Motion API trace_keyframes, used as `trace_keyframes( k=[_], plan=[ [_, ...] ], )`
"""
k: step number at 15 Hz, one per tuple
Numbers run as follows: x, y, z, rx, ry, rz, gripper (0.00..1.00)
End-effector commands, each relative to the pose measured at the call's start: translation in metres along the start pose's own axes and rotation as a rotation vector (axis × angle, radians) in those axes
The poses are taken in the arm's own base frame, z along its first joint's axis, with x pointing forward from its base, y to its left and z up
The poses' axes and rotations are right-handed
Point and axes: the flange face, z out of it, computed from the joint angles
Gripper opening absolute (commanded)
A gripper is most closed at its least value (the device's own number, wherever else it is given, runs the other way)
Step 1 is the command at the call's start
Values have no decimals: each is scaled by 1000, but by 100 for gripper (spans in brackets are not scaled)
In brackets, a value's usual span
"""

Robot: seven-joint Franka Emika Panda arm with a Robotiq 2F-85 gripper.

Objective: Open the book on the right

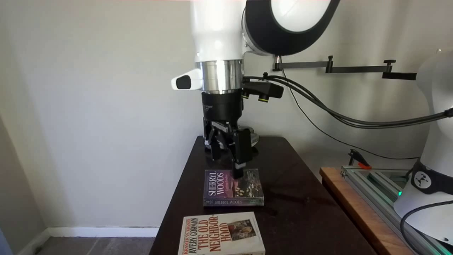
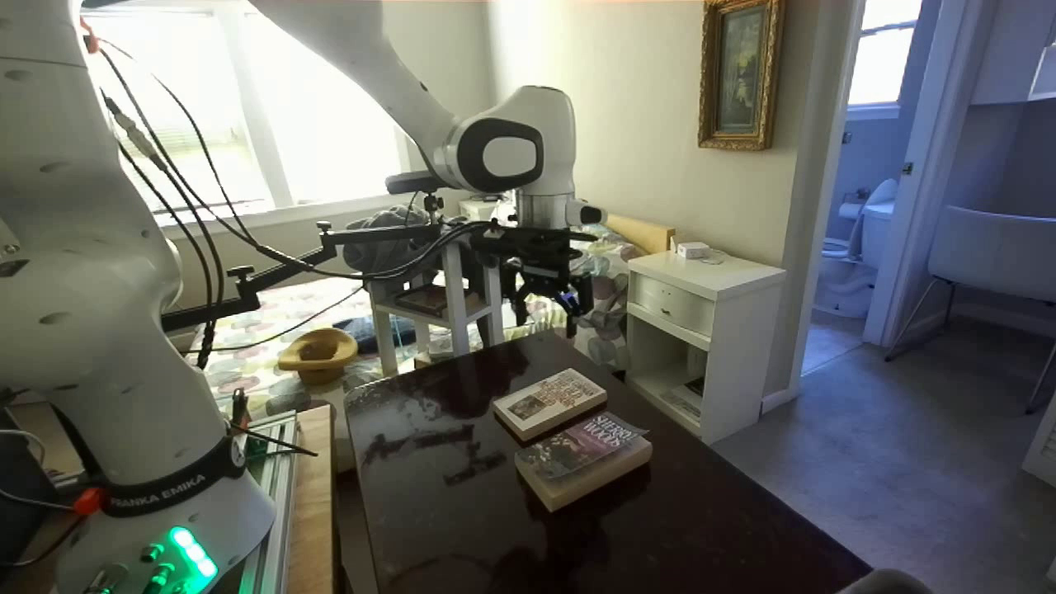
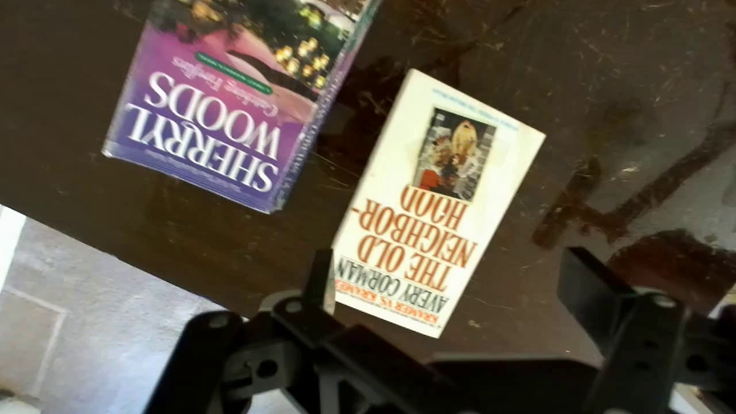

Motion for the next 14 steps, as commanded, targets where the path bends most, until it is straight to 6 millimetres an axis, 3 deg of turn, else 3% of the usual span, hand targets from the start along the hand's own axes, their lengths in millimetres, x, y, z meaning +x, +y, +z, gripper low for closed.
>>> trace_keyframes(
  k=[1, 3, 7, 14],
  plan=[
    [-39, 45, -5, -2, -1, 157, 100],
    [-61, 75, 0, 9, -10, 248, 100],
    [-98, 116, 15, 46, -34, 380, 100],
    [-134, 142, 69, 209, -76, 497, 100]
  ],
)
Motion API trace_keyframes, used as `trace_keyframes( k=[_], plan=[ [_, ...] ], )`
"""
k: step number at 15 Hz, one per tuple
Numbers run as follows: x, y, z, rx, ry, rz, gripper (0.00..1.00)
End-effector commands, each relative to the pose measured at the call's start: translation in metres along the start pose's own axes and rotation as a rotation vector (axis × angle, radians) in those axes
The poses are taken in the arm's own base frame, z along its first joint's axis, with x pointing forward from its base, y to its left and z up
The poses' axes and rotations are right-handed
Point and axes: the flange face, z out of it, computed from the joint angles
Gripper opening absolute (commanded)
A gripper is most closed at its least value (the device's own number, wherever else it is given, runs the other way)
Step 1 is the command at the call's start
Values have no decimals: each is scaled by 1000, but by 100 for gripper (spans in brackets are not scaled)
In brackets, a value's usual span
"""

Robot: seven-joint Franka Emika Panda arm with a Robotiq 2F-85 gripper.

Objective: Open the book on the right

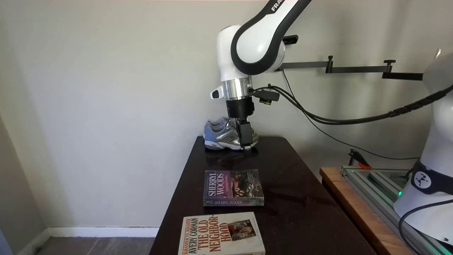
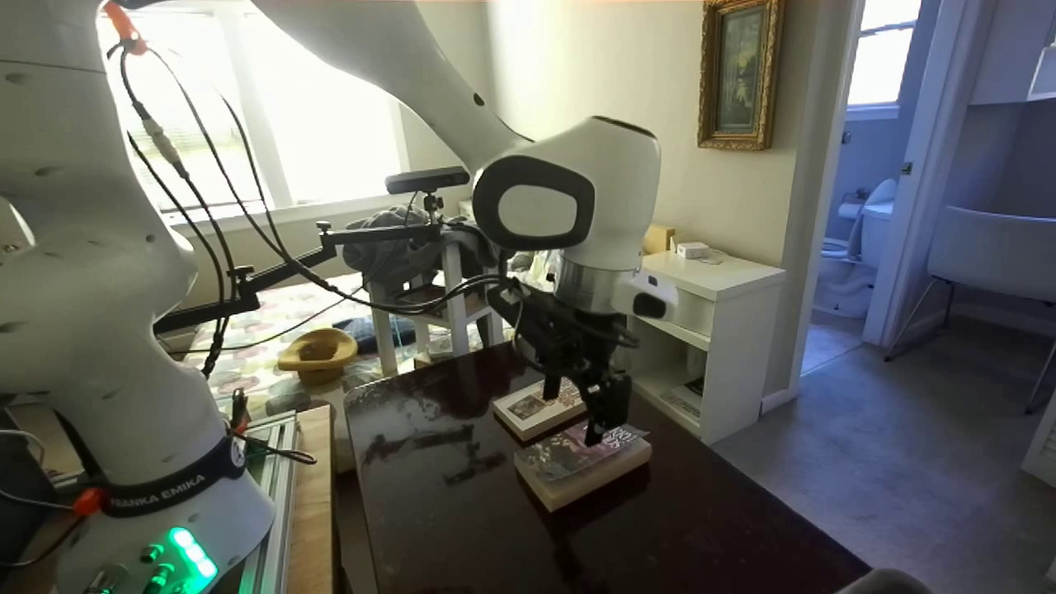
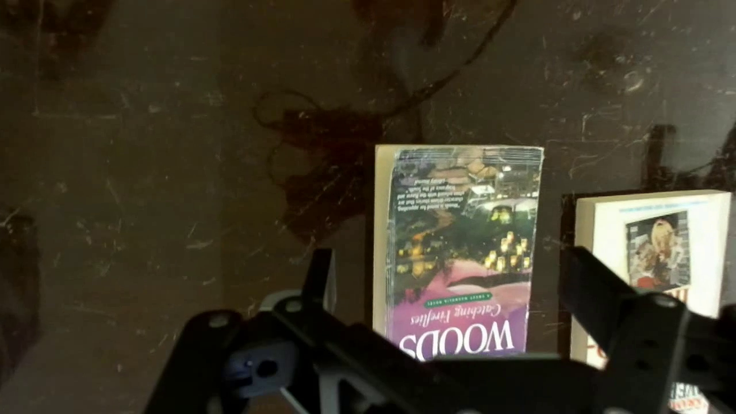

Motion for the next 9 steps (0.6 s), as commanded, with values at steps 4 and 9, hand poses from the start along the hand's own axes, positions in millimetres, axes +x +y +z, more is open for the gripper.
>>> trace_keyframes(
  k=[4, 9],
  plan=[
    [-2, 25, 44, 142, -21, 60, 100],
    [5, 31, 67, 243, 29, 12, 100]
  ],
)
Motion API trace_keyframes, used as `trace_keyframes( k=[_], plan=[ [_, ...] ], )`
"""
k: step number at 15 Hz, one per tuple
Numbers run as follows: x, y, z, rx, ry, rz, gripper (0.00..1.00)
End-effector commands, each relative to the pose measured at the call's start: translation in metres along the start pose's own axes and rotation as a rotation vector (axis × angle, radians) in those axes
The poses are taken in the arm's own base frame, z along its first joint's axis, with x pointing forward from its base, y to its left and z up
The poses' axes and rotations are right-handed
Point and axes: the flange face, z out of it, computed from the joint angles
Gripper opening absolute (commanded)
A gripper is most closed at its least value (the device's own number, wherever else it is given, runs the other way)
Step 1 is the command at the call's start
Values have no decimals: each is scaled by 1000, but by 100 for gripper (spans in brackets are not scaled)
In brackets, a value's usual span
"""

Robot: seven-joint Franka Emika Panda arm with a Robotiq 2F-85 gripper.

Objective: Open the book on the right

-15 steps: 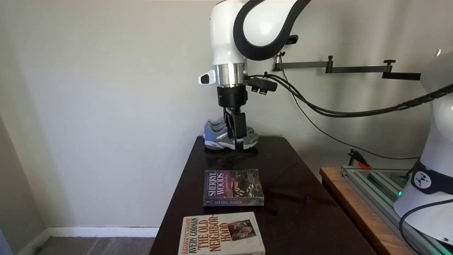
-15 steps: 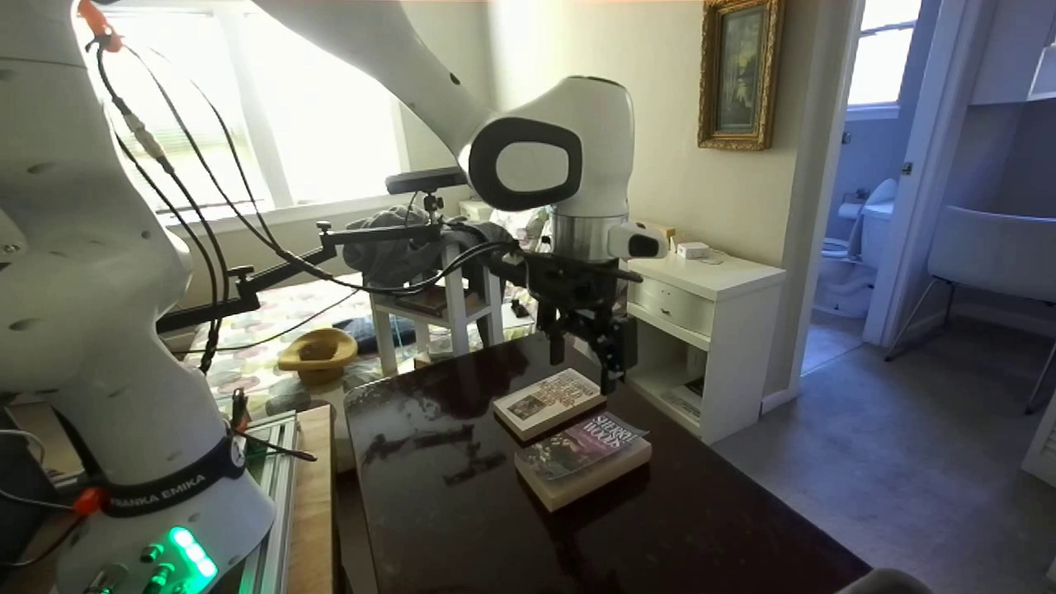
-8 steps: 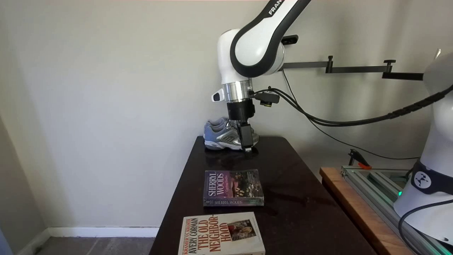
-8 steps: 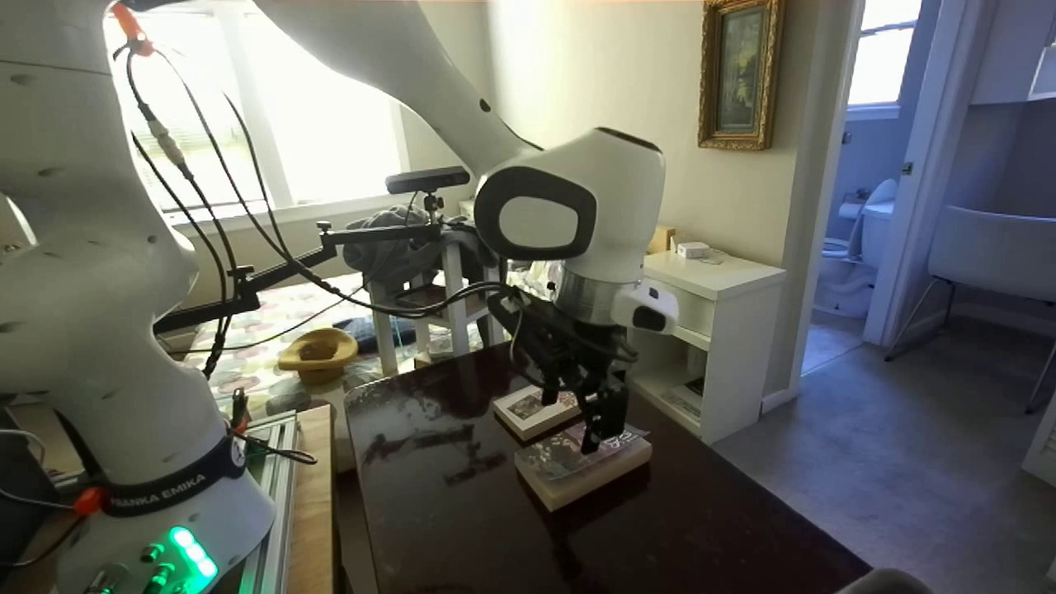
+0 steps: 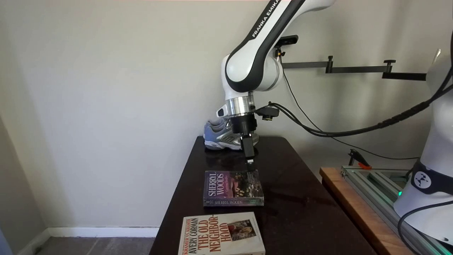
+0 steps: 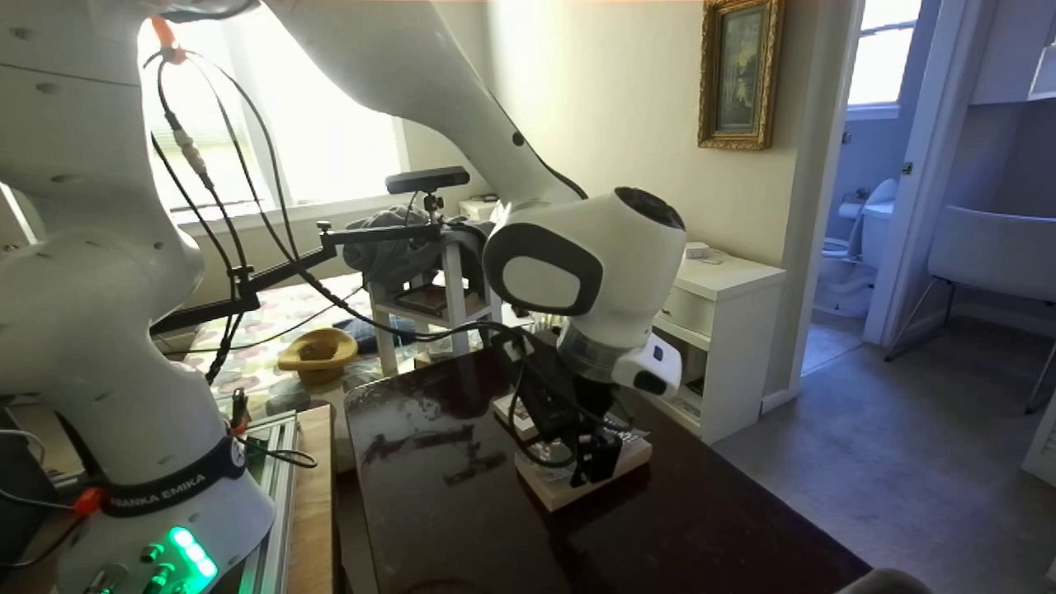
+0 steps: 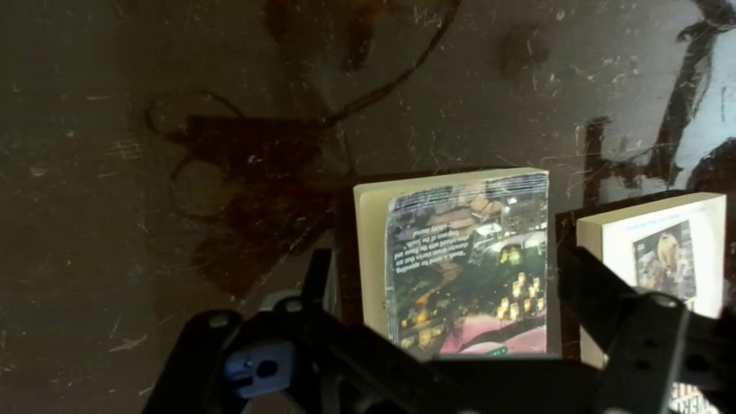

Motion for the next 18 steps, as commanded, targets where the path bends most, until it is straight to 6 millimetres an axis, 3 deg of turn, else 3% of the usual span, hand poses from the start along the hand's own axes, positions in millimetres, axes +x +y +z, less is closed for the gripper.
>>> trace_keyframes(
  k=[1, 9, 18],
  plan=[
    [13, 6, 13, 95, 50, -58, 100],
    [27, 13, 34, 160, 79, -164, 100],
    [32, 14, 33, 139, 82, -165, 100]
  ],
)
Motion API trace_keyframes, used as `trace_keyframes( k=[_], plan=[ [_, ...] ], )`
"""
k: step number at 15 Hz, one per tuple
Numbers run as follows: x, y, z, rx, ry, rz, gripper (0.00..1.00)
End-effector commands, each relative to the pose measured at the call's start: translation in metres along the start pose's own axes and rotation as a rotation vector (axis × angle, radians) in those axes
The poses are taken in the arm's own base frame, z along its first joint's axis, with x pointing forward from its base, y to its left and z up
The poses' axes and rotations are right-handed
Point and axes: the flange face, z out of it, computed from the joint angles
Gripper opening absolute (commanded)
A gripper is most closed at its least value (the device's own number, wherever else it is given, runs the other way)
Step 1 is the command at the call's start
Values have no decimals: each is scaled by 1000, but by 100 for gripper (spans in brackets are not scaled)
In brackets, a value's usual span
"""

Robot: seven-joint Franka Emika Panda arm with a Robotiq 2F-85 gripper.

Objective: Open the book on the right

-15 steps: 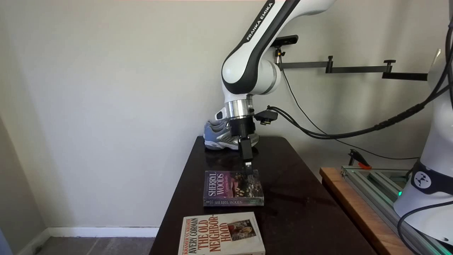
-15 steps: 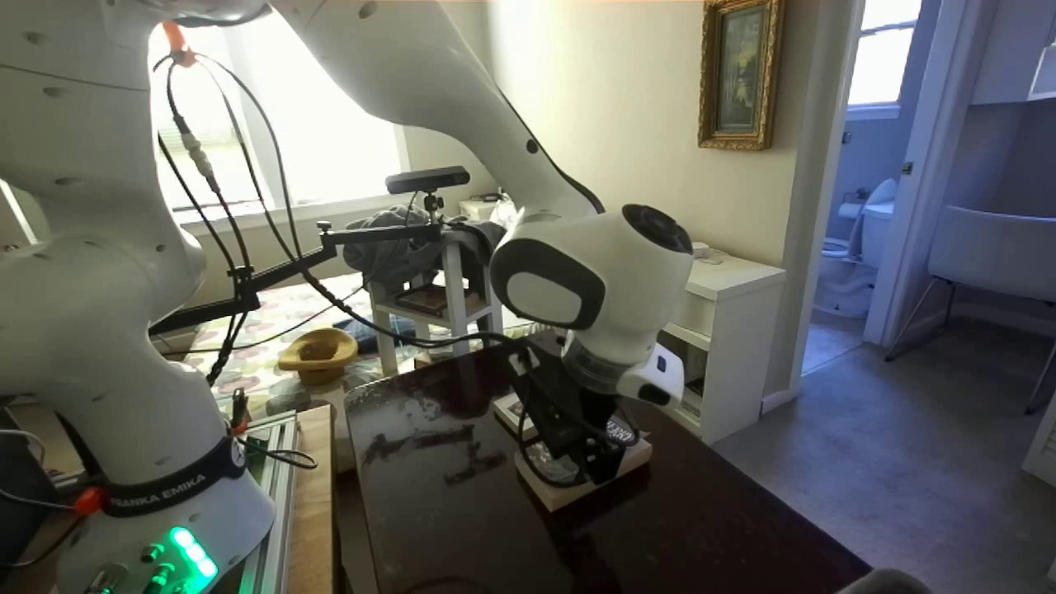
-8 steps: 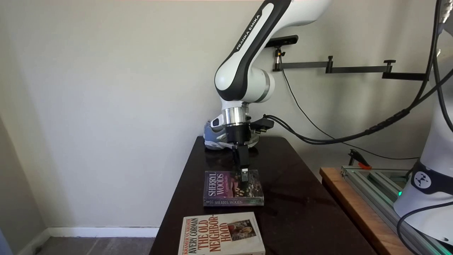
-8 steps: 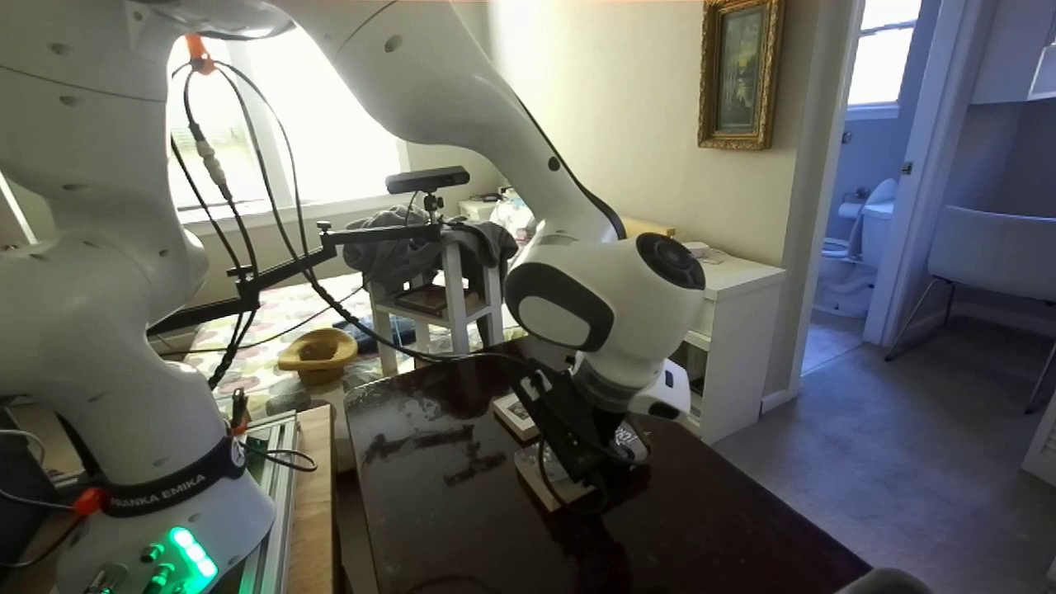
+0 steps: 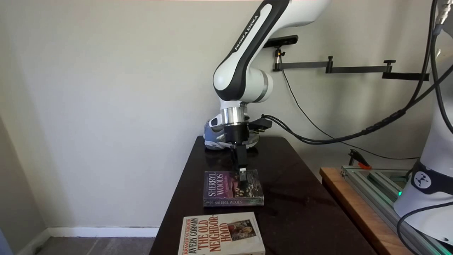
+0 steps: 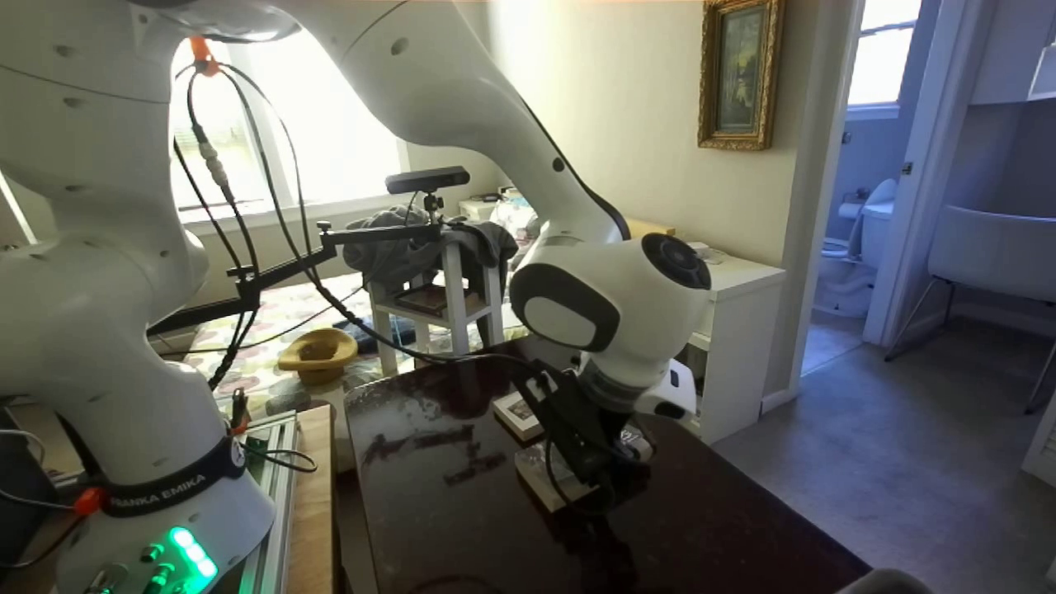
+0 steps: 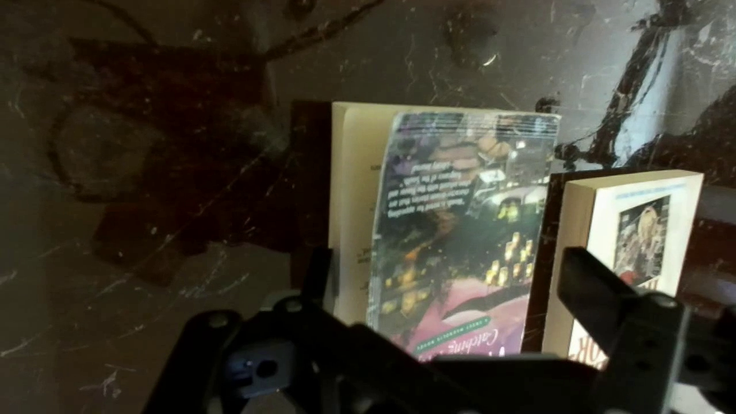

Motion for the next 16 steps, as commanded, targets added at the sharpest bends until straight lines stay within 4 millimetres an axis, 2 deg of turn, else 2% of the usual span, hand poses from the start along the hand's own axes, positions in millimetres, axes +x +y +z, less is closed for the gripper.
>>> trace_keyframes(
  k=[1, 9, 16],
  plan=[
    [6, 4, 6, 9, 6, -12, 100],
    [7, 6, 14, 28, -8, -5, 100],
    [16, -11, -2, 72, 35, -29, 100]
  ],
)
